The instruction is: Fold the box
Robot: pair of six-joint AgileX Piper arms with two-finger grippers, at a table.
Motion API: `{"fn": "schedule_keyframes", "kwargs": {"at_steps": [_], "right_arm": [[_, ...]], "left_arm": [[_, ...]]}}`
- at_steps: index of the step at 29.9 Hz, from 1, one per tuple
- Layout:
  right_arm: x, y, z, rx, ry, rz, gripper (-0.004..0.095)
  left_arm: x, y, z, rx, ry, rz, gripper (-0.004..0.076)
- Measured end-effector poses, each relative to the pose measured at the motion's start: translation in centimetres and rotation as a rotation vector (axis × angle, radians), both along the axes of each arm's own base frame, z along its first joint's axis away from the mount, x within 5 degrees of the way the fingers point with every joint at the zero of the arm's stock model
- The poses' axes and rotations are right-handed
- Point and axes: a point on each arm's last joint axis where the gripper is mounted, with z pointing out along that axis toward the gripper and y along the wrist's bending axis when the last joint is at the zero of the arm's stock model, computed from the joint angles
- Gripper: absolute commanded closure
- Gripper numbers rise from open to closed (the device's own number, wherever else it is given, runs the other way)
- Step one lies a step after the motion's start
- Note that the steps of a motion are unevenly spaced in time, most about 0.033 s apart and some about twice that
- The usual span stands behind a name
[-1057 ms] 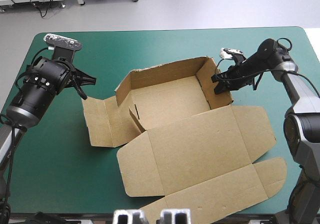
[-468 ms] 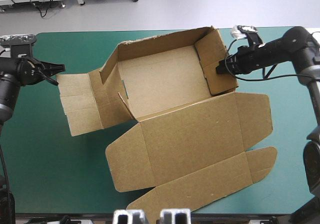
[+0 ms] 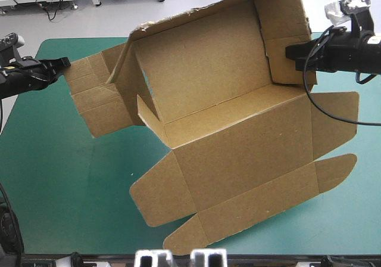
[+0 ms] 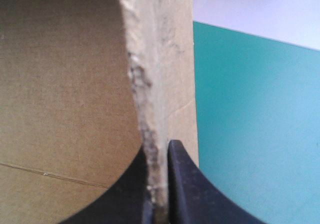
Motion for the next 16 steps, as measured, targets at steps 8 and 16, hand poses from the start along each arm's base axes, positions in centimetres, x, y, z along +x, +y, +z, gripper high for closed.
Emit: {"fn": "schedule_keyframes", "kwargs": {"at_steps": [8, 16], "right_arm": [[-3.2, 0.4, 2.7, -0.007, -0.088, -0.027, 0.0932], [-3.1, -0.2, 2.3, -0.041, -0.045, -0.097, 0.0932]], "left_arm": [[1.5, -0.6, 0.8, -0.182, -0.160, -0.036, 0.0734], [1.9, -1.1, 2.8, -0.331, -0.341, -0.059, 0.0734]]}}
